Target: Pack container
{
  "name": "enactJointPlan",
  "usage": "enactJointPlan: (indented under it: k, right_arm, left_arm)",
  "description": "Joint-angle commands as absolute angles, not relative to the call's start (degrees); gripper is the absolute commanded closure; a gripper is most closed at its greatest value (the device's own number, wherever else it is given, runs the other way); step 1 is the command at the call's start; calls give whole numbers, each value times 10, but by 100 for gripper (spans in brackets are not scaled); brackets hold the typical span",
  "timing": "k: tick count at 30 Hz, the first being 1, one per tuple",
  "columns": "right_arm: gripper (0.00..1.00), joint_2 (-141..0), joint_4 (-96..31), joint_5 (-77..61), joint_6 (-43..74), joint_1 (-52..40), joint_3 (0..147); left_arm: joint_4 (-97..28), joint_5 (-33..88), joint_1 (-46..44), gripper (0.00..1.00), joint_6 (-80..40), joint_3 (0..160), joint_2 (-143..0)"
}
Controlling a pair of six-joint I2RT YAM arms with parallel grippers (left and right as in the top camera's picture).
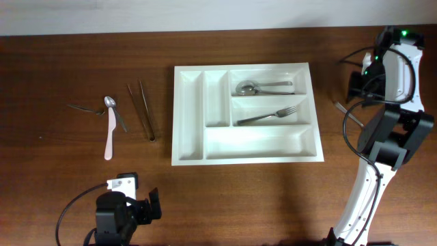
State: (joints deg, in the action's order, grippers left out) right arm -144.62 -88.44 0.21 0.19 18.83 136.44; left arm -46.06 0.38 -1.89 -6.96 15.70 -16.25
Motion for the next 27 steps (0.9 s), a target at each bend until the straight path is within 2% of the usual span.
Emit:
enactJointPlan:
  k: [1, 5, 12, 14, 16, 18, 27]
  right_arm:
    - [50, -1446, -863, 35, 2, 188, 1301]
    - [50, -1446, -814, 35, 2, 188, 1232]
    - [52, -1446, -801, 35, 2, 188, 1220]
    - [65, -1446, -801, 35, 2, 188, 1220]
    - [87, -1446, -801, 34, 3, 188, 1220]
    - [96, -1446, -801, 34, 2, 188, 1220]
    - [96, -1446, -781, 16, 10, 188, 1224]
  left_arm:
    - [-460, 2, -17, 1, -75, 165, -161]
    - [-460, 2, -17, 1, -75, 165, -161]
    - [-460, 2, -17, 1, -75, 165, -161]
    - [-460, 2, -17, 1, -75, 165, -161]
    - [-460, 2, -17, 1, -75, 165, -161]
    - [-460, 2, -17, 1, -75, 165, -161]
    - [-460, 2, -17, 1, -75, 165, -161]
